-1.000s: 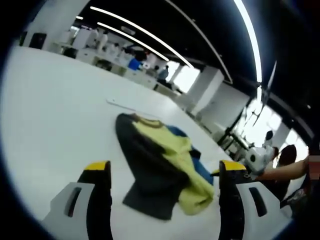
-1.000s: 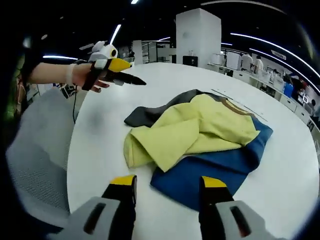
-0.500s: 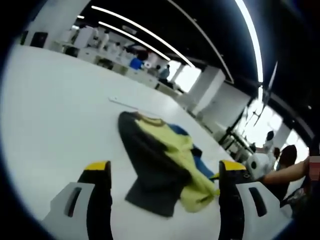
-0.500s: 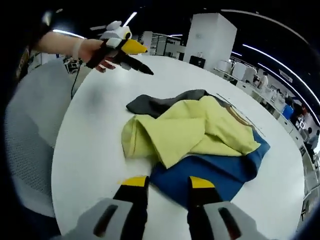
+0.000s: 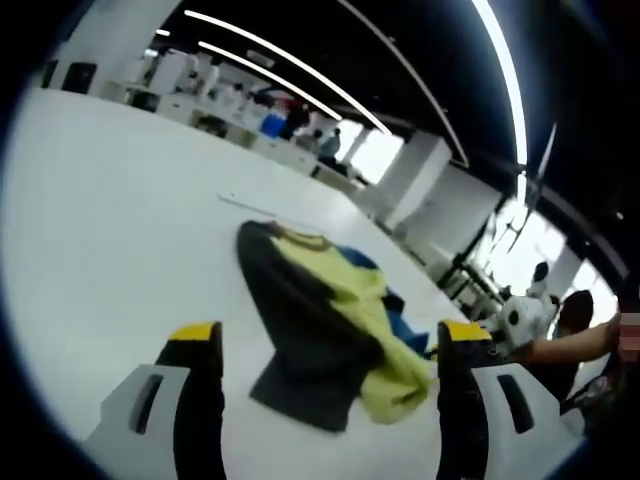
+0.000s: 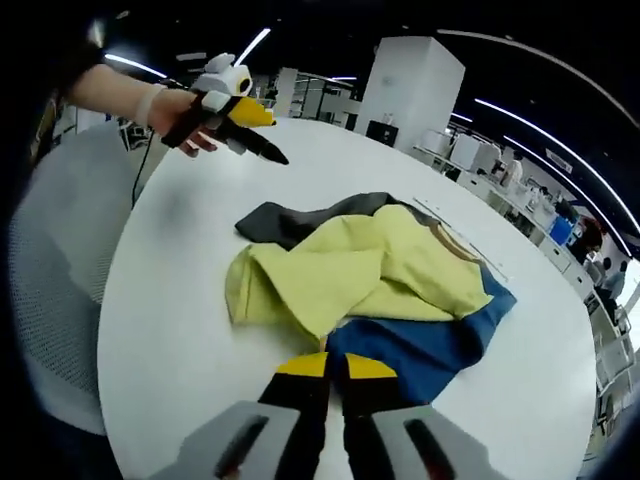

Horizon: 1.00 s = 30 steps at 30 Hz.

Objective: Fold the garment on the visible template until the final outline fits inside the template.

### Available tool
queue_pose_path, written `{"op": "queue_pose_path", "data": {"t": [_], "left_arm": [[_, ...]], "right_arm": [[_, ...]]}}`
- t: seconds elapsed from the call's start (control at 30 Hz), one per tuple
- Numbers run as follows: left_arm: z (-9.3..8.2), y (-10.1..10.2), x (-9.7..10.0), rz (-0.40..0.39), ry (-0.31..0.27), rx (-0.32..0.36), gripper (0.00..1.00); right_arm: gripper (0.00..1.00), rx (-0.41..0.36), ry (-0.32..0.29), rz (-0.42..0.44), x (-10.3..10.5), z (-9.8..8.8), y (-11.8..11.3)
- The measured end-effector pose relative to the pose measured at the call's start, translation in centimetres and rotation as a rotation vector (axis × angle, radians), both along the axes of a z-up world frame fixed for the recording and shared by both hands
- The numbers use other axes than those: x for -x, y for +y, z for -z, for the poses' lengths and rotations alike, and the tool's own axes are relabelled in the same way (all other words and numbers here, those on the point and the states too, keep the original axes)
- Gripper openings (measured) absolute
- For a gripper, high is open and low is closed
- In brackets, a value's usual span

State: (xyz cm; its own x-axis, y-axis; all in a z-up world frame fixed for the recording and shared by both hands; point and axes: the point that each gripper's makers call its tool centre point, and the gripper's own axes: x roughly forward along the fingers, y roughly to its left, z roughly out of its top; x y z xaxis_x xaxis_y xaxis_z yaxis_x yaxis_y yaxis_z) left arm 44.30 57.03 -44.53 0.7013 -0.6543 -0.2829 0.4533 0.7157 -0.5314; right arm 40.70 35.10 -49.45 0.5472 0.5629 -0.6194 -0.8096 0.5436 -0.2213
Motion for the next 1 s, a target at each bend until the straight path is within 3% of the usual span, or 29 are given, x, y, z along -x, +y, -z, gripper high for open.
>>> {"op": "queue_pose_path", "data": {"t": [0.23, 0.5, 0.73, 1.0], "left_arm": [[0.1, -0.4, 0.0, 0.006, 0.0, 0.003, 0.85], [0.2, -0.5, 0.1, 0.01, 0.005, 0.006, 0.84], [0.3, 0.0, 0.0, -0.001, 0.009, 0.006, 0.84], [0.8, 0.5, -0.1, -0.014, 0.02, 0.003, 0.84]], "right_arm": [[0.0, -0.017, -0.043, 0.035, -3.6, -2.9, -1.4], [0.0, 0.01, -0.089, -0.013, -8.4, -4.7, -0.1], [0.0, 0.048, -0.078, -0.064, -11.7, -3.7, 1.8], [0.0, 0.077, 0.019, -0.047, -14.1, 0.1, 2.3]]}}
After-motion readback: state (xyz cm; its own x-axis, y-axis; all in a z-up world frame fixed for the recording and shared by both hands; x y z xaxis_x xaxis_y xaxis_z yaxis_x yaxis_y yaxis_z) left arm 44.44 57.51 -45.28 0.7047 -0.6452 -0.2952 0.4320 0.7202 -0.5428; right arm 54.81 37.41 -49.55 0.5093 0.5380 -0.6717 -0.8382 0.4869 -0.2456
